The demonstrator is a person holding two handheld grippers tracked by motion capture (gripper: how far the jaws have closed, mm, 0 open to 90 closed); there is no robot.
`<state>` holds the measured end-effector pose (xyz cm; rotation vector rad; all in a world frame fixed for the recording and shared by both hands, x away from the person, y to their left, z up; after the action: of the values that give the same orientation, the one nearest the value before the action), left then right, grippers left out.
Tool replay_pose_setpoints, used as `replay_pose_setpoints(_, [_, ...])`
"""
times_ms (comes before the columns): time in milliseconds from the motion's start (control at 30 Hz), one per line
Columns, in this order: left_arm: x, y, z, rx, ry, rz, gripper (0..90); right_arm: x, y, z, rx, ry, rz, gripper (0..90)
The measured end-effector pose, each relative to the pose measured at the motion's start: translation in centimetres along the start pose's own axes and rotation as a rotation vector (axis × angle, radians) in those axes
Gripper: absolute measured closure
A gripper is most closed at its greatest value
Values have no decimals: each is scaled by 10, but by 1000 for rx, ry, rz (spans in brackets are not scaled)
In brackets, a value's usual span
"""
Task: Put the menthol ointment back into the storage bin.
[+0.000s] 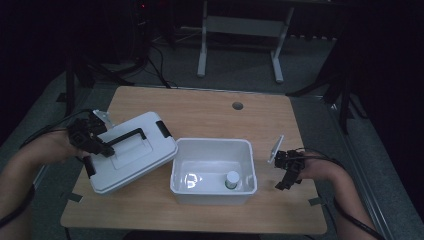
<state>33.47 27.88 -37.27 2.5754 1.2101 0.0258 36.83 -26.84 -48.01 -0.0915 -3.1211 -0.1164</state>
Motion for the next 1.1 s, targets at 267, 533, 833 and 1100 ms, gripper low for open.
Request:
replay_pose_setpoints(267, [-13, 17, -3, -13, -15, 48, 836, 0, -2, 1, 4, 3, 7, 165])
replay_pose_setpoints(533, [-30, 37, 2, -19, -45, 115, 836, 0, -2, 1, 2, -2, 5, 165])
replay_pose_setpoints(833, [-50, 62, 8, -7, -60, 187, 836, 0, -4, 2, 0, -4, 9, 165])
replay_pose_setpoints(1100, [-70, 85, 13, -2, -75, 253, 836, 0, -4, 3, -1, -2, 4, 164])
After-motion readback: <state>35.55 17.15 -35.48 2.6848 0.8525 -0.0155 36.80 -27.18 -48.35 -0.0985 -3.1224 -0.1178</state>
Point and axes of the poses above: each handheld gripper's, and its own axes: z roughly forward along the jaws, y roughly out of its top, x roughly to its left, the point moved 1 cm from there along z, roughly forward along the jaws, and after that the axes turned 14 degrees about -z, right-handed, at the moved point
